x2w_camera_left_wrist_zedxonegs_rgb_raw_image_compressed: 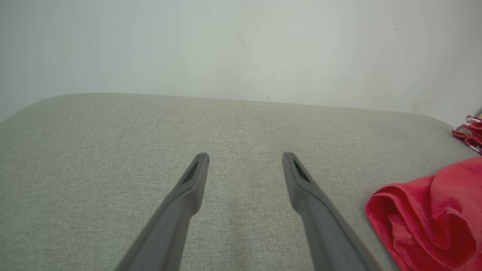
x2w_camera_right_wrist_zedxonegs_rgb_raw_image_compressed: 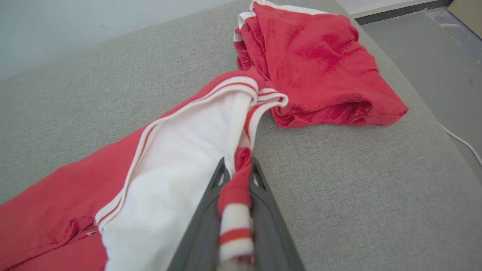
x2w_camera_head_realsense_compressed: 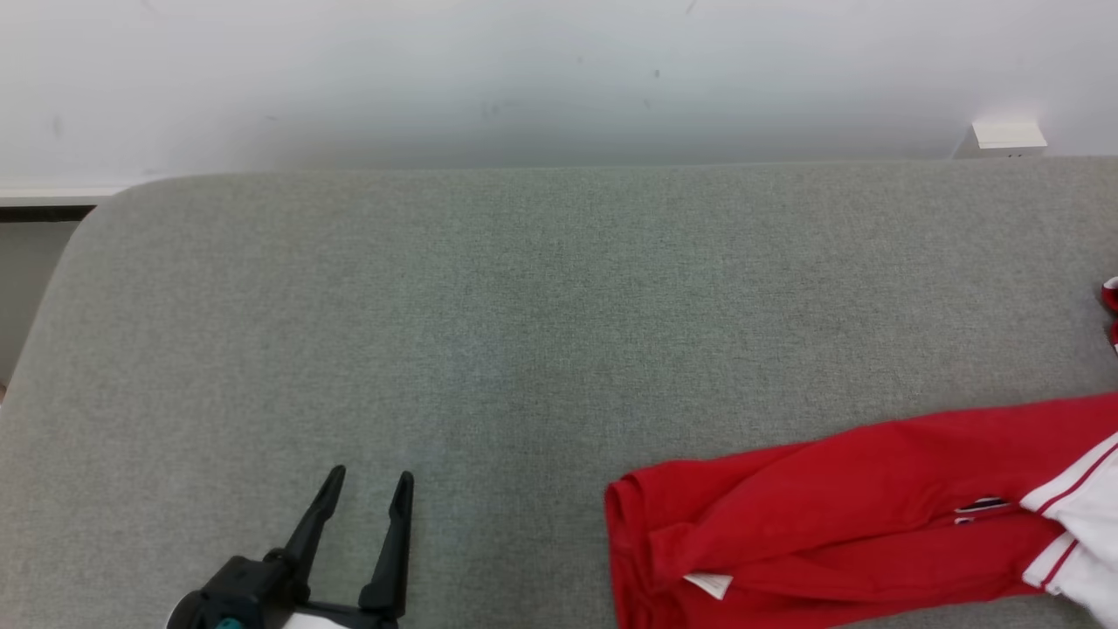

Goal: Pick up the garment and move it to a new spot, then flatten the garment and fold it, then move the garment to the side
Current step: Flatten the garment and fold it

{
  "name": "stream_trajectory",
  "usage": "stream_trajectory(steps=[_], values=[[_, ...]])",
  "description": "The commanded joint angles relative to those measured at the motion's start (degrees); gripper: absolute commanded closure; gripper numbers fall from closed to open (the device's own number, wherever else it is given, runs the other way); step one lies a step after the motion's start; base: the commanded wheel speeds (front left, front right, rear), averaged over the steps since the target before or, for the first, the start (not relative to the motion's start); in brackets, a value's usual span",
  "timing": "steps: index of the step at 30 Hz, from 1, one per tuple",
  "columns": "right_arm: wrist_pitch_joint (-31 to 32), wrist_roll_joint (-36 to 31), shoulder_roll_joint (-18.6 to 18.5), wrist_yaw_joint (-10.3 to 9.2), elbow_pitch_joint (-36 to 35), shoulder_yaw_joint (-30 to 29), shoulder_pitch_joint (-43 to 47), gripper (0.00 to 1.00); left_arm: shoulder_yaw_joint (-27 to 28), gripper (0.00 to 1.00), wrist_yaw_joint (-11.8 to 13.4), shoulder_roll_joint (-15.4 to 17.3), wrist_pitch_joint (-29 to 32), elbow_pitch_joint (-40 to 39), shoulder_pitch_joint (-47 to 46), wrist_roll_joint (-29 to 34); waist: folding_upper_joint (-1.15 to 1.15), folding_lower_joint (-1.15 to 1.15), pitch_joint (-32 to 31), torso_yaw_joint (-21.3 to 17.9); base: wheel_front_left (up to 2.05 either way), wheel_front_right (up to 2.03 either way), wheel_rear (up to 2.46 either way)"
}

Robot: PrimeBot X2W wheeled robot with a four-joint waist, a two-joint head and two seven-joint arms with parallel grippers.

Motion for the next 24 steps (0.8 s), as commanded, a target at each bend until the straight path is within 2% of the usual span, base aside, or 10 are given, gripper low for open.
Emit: stream_trajectory(steps=[1, 3, 5, 12, 13, 18, 24], values=[[1.70, -0.85, -1.31, -0.13, -2.16, -0.79, -1.01, 1.00, 0.27, 0.00, -0.26, -0.27, -0.03, 0.53, 0.47, 0.68, 0.00, 0.00, -0.27, 0.04, 0.00, 0.00, 0.00], [2.82, -0.89, -1.85, -0.13, -3.69, -0.75, -1.12, 1.00, 0.31, 0.00, -0.37, -0.39, -0.03, 0.75, 0.48, 0.76, 0.00, 0.00, -0.41, 0.06, 0.00, 0.00, 0.00], [6.45, -0.69, -3.10, -0.13, -8.94, 1.54, -1.00, 1.00, 0.41, 0.00, -0.82, -0.91, -0.03, 1.41, 0.38, 1.02, 0.00, 0.00, -0.79, 0.28, 0.00, 0.00, 0.00], [12.64, 1.69, -2.55, -0.13, -20.53, 13.98, 1.96, 1.00, 0.86, 0.00, -1.70, -2.93, -0.03, 2.43, 0.29, 1.56, 0.00, 0.00, -1.38, 1.07, 0.00, 0.00, 0.00], [12.64, 1.69, -2.55, -0.13, -20.53, 13.98, 1.96, 1.00, 0.86, 0.00, -1.70, -2.93, -0.03, 2.43, 0.29, 1.56, 0.00, 0.00, -1.38, 1.07, 0.00, 0.00, 0.00], [13.12, 0.55, 0.91, -0.13, -22.43, 23.14, 3.87, 1.00, 1.49, 0.00, -2.36, -4.03, -0.03, 3.03, -0.05, 2.24, 0.00, 0.00, -1.52, 1.89, 0.00, 0.00, 0.00], [7.48, -2.19, 9.19, -0.13, -18.26, 28.79, 4.84, 1.00, 2.51, 0.00, -3.00, -5.15, -0.03, 3.46, 0.47, 3.05, 0.00, 0.00, -1.46, 2.55, 0.00, 0.00, 0.00]])
